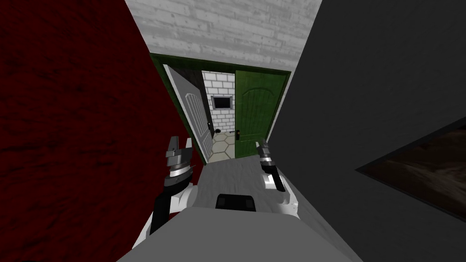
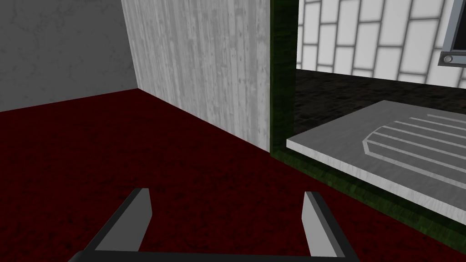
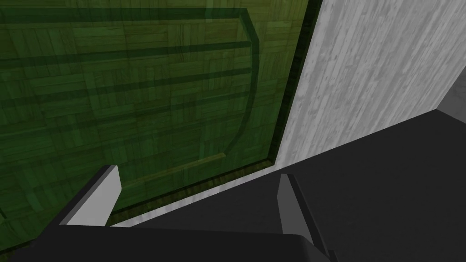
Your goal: Push the door open
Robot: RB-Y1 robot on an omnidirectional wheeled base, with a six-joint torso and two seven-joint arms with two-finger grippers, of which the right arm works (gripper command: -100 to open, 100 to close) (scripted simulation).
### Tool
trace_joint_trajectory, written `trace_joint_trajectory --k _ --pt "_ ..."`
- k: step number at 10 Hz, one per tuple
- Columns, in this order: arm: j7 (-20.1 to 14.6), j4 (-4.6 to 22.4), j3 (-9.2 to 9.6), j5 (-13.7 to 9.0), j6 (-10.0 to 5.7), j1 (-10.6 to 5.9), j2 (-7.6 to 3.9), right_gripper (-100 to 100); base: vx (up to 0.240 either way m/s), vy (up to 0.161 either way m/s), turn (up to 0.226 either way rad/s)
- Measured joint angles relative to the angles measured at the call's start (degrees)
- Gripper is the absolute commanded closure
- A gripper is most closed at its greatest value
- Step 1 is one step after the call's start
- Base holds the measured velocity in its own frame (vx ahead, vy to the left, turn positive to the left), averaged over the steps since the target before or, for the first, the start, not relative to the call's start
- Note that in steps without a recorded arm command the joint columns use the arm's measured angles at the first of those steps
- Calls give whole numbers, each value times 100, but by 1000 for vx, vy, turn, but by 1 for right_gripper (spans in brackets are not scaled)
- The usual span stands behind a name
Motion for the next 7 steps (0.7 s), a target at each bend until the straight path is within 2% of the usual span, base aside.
trace_joint_trajectory --k 1,3,5,7 --pt "-22 206 46 10 -17 -119 -9 -100 87 21 -62" --pt "-83 489 114 12 -45 -233 -62 -100 58 15 -28" --pt "-138 793 174 19 -10 -451 -100 -100 66 23 -38" --pt "-166 1083 232 30 -54 -579 -112 -100 60 24 -53"
